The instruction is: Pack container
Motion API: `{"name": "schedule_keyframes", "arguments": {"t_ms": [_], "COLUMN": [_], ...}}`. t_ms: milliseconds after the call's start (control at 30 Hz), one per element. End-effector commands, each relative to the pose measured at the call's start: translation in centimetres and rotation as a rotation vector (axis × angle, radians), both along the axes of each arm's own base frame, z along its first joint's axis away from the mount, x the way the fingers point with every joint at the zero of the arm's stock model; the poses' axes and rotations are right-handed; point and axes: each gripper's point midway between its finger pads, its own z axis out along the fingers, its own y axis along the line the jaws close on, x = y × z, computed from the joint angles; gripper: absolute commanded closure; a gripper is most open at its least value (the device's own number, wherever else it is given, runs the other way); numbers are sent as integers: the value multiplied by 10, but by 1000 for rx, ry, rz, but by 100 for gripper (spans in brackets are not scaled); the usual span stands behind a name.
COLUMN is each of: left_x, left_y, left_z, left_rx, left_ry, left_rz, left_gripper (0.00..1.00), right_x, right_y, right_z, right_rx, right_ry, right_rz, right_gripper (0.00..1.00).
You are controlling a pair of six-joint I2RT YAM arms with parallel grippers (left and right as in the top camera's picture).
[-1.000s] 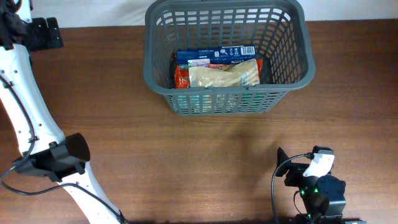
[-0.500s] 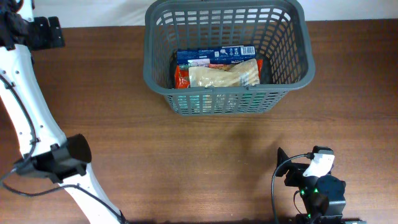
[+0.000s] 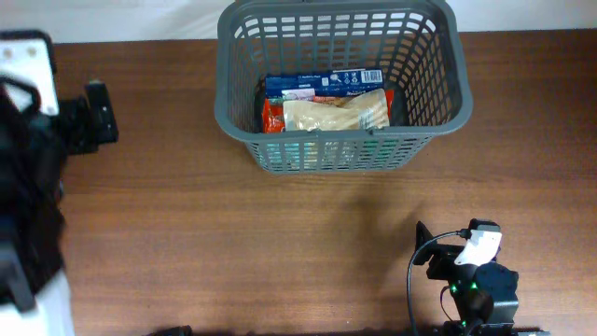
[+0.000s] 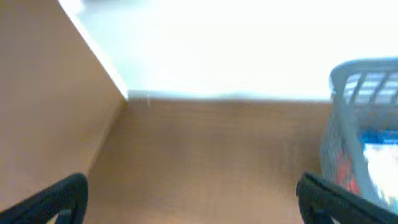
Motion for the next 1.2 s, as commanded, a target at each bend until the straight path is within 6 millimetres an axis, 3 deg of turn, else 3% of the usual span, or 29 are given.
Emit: {"name": "schedule_keyframes", "arguments": {"t_ms": [0,100,200,367,533,833,900,1167], "left_x": [-7,-22,-42,-72,-85,-93,-87,-79], "left_y": [-20,-42,-57,-64,-58,-52,-52,-52], "left_z": [-22,-10,-17,-54,-96,-173,-187,-215], "left_rx": [24,40,40,39,47,55,54,52], "left_ry": [-51,-258,-372,-473,-546,-581,-550,-495], "left_rz": [-68,-139,-191,-219,-193,-165,-163,-164], "left_gripper": [1,1,1,1,1,1,1,1], "right_x": [0,0,0,0,0,0,0,0], "right_y": [0,0,0,0,0,0,0,0], "right_z": [-1,-1,-1,-1,-1,-1,-1,-1], "right_rx": [2,2,2,2,2,2,2,2], "right_ry": [-6,-6,-6,-6,-6,-6,-6,-6], "right_rz": [-7,-7,-7,-7,-7,-6,-7,-7], "right_gripper": [1,1,1,1,1,1,1,1]}}
